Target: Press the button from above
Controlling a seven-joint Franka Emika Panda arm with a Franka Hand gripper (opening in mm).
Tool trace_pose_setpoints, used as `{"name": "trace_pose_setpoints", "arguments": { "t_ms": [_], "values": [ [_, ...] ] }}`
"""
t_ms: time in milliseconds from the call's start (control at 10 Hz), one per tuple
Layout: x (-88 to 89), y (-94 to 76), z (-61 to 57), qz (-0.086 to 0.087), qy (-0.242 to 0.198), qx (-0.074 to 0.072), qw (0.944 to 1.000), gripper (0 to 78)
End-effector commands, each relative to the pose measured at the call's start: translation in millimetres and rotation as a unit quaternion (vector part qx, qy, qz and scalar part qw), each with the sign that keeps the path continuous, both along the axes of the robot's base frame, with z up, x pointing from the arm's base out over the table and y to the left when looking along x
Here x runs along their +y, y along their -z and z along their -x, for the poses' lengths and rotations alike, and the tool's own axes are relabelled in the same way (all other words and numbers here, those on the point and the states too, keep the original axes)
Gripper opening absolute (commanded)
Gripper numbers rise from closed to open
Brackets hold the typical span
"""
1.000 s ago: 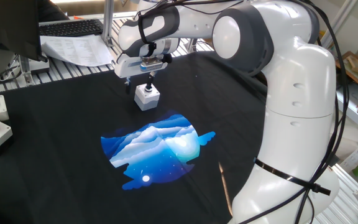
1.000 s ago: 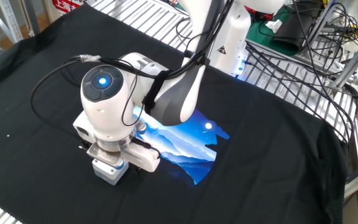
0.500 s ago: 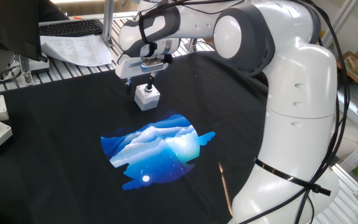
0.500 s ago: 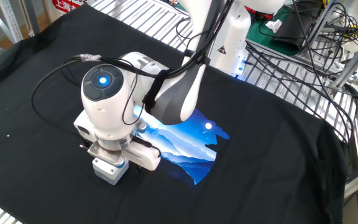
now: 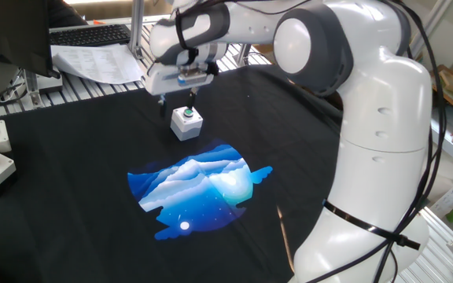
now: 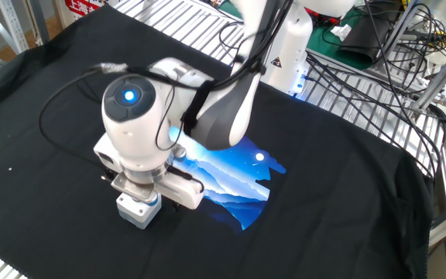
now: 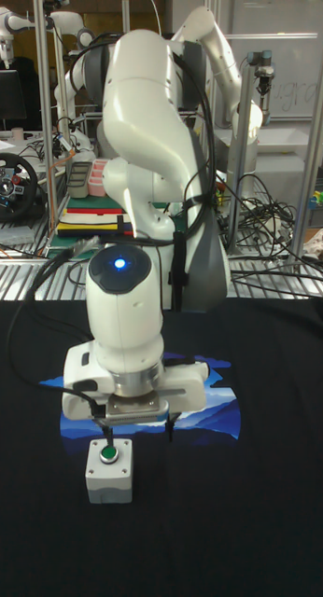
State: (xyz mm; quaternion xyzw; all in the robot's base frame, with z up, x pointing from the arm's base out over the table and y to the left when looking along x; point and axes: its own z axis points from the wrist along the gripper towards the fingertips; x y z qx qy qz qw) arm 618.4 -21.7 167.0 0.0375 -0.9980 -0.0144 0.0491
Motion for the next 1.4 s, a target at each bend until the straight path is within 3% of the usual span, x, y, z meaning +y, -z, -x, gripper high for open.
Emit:
{"name": "trace_pose_setpoints", "arguments": {
  "t_ms": [100,300,1400],
  "values": [
    [-0.2,-57.3,-9.8,0.007,0.001,0.010,0.9999,77.4],
    [-1.9,-71.2,-11.5,0.009,0.001,0.009,0.9999,77.4],
    [-3.5,-80.7,-9.3,0.007,-0.012,0.010,0.9998,77.4]
  ]
}}
